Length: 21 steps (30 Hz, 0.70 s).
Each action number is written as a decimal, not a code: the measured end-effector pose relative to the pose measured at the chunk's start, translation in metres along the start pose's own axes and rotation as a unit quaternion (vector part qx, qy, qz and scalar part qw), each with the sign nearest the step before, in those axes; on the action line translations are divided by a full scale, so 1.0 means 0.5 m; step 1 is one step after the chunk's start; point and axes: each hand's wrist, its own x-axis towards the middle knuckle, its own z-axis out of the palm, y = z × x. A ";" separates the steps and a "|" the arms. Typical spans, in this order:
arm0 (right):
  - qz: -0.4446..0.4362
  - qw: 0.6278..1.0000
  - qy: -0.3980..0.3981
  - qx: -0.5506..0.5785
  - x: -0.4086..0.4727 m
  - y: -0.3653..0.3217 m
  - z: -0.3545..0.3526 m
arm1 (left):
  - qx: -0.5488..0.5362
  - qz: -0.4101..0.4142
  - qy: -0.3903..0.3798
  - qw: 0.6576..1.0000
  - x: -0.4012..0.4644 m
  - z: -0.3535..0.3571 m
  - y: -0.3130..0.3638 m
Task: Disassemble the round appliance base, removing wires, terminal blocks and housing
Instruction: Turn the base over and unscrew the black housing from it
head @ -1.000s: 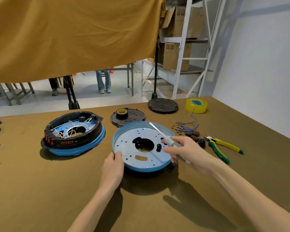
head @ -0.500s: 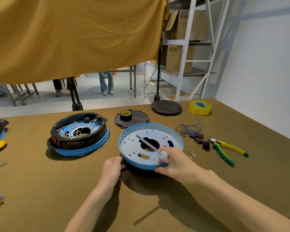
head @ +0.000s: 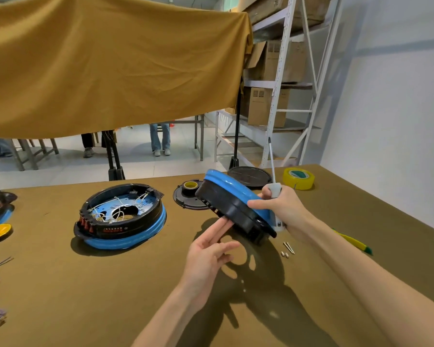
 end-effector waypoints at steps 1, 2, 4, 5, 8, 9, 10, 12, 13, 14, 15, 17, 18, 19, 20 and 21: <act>0.011 1.000 0.004 0.022 0.001 -0.001 -0.006 | -0.004 0.014 -0.009 1.000 0.003 0.008 0.001; 0.023 0.998 0.005 0.049 0.001 -0.002 -0.013 | -0.006 0.028 -0.016 0.999 0.005 0.016 0.002; 0.054 0.991 0.002 0.119 -0.001 0.002 -0.027 | -0.014 0.048 -0.025 0.998 0.010 0.030 0.004; 0.071 0.986 -0.001 0.150 -0.002 0.004 -0.034 | -0.021 0.052 -0.032 0.998 0.013 0.035 0.005; 0.102 0.973 -0.020 0.204 -0.005 0.013 -0.052 | -0.023 0.061 -0.053 0.996 0.019 0.051 0.013; 0.108 0.971 -0.023 0.212 -0.006 0.016 -0.056 | -0.020 0.062 -0.053 0.996 0.020 0.055 0.015; 0.112 0.969 -0.023 0.218 -0.008 0.019 -0.058 | -0.017 0.063 -0.050 0.997 0.020 0.059 0.015; 0.111 0.970 -0.020 0.216 -0.009 0.022 -0.059 | -0.008 0.066 -0.032 0.997 0.021 0.063 0.012; 0.102 0.973 -0.017 0.209 -0.010 0.020 -0.056 | 0.000 0.072 -0.018 0.997 0.021 0.065 0.010; 0.085 0.977 -0.008 0.196 -0.011 0.018 -0.052 | 0.012 0.082 -0.003 0.997 0.020 0.066 0.010; 0.062 0.983 0.011 0.174 -0.013 0.015 -0.046 | 0.025 0.095 0.011 0.995 0.019 0.068 0.012; 0.013 0.991 0.064 0.114 -0.018 0.004 -0.028 | 0.046 0.128 0.031 0.990 0.015 0.072 0.021; -0.010 0.993 0.086 0.085 -0.022 -0.002 -0.016 | 0.047 0.142 0.040 0.988 0.013 0.073 0.027; -0.033 0.993 0.099 0.061 -0.025 -0.007 -0.002 | 0.043 0.151 0.054 0.986 0.012 0.072 0.033; -0.054 0.992 0.104 0.039 -0.030 -0.013 0.013 | 0.040 0.159 0.072 0.984 0.010 0.070 0.039; -0.074 0.992 0.105 0.013 -0.035 -0.019 0.031 | 0.038 0.166 0.093 0.981 0.009 0.065 0.044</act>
